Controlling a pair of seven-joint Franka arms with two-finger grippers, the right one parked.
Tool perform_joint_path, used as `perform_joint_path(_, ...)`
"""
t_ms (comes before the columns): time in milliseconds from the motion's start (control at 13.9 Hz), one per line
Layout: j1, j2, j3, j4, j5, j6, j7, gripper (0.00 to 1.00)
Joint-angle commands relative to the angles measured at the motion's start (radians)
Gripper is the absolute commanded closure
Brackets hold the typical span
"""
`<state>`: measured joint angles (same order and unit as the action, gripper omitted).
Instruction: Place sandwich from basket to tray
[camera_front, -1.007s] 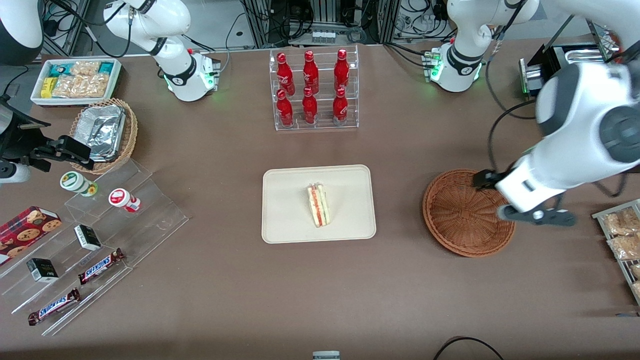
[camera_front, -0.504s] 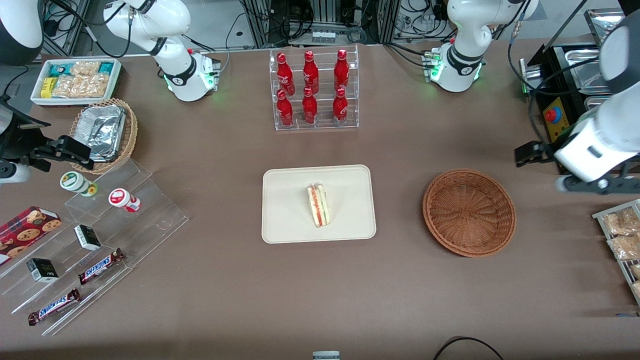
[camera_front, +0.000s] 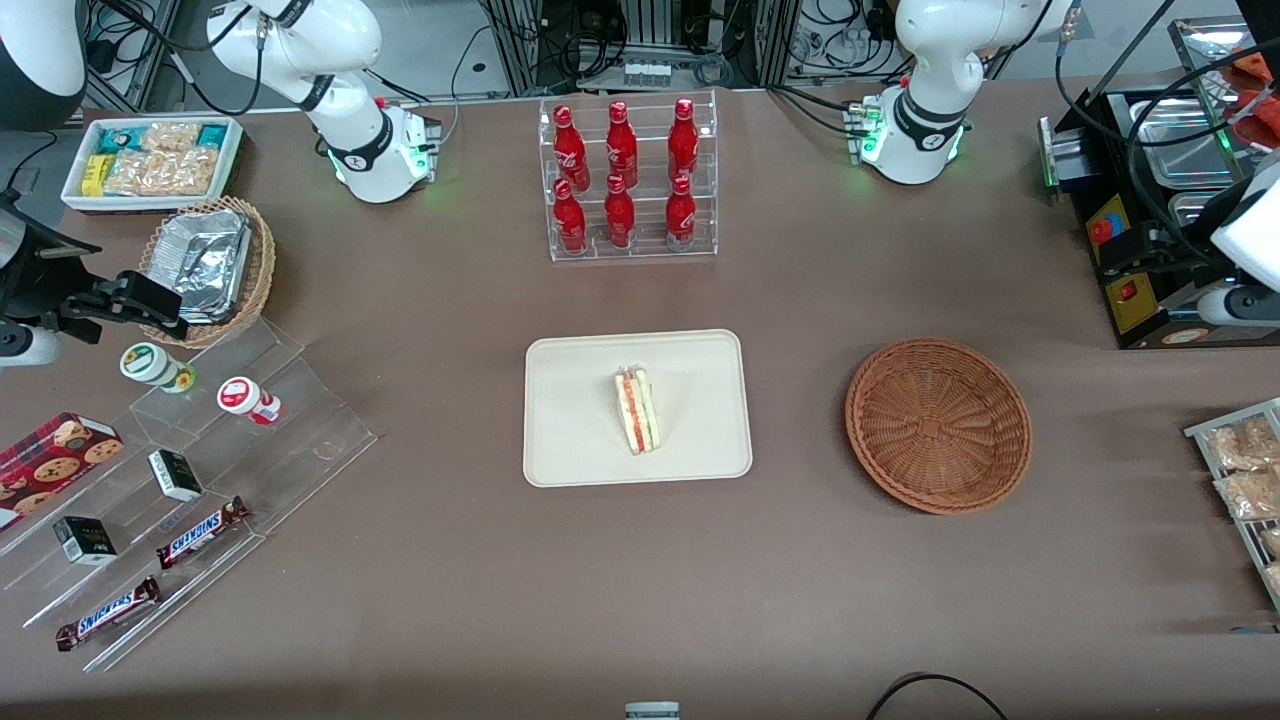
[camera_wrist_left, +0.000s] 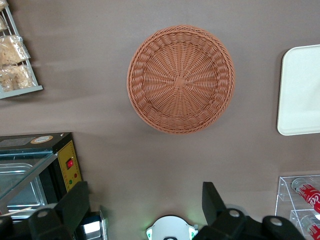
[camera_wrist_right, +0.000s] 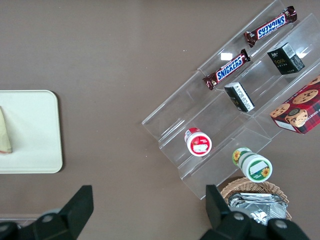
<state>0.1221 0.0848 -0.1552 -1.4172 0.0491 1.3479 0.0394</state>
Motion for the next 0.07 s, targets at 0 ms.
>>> perform_joint_path(0, 0.014, -0.031, -0.012, -0.064, 0.008, 0.010, 0.019, 0.00)
